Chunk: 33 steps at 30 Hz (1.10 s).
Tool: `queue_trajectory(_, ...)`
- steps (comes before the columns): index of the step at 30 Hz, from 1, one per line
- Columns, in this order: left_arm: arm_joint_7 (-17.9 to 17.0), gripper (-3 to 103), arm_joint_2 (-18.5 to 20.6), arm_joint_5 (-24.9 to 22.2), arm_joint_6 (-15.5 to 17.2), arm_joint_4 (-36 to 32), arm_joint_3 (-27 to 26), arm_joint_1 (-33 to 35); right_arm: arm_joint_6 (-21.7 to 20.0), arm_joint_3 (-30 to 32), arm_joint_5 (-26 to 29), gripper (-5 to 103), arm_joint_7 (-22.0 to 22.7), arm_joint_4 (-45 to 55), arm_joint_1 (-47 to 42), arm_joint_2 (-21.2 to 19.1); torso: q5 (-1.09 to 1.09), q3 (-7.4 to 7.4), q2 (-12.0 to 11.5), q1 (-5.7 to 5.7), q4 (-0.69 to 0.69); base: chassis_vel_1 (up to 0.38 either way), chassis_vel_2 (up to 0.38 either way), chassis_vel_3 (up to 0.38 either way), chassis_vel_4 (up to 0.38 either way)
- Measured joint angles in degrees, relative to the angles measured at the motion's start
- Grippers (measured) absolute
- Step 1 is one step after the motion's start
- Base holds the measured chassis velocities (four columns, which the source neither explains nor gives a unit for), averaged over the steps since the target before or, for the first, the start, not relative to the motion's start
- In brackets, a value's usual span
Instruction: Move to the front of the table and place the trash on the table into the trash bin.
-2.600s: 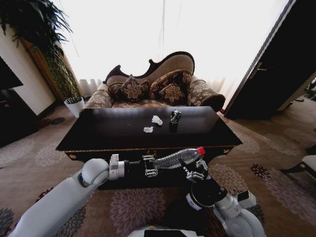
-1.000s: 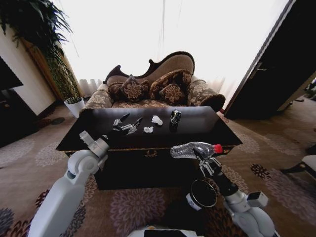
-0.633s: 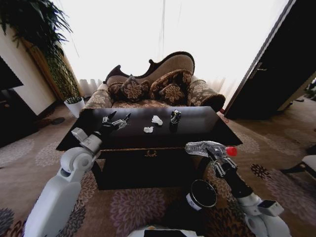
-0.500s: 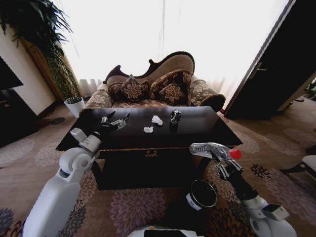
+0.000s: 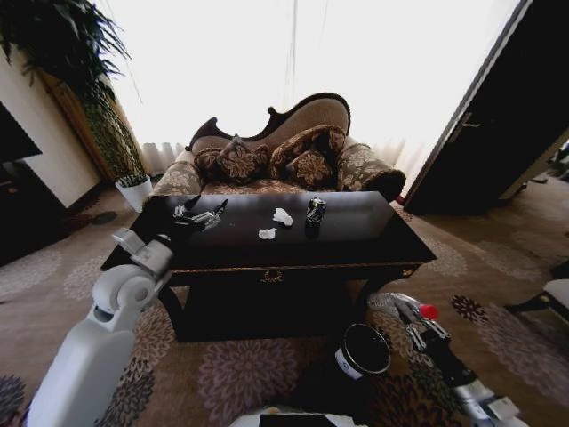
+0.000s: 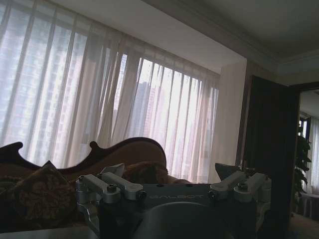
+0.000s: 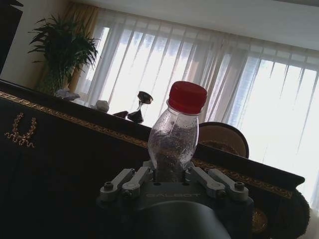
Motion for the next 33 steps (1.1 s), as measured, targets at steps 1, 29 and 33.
queue_trajectory(1, 0.0, 100, 0.19, -0.2, 0.0, -0.11, -0.5, 0.09, 0.12, -0.63, 0.06, 23, 0.72, -2.19, 0.93, 0.44, 0.0, 0.0, 0.0, 0.0, 0.0, 0.0, 0.0, 0.0, 0.0)
queue_trajectory(29, -0.06, 100, 3.33, -1.54, -0.02, -2.64, -8.46, 2.88, -0.05, -6.06, -12.7, 23, 19.17, -34.41, 17.71, 6.88, -0.01, 0.0, 0.0, 0.0, 0.0, 0.0, 0.0, 0.0, 0.0)
queue_trajectory(33, -0.06, 100, 3.38, -1.63, -0.09, -2.79, -8.97, 3.36, 0.44, -6.27, -13.23, 23, 19.63, -36.28, 18.45, 7.68, -0.01, 0.0, 0.0, 0.0, 0.0, 0.0, 0.0, 0.0, 0.0)
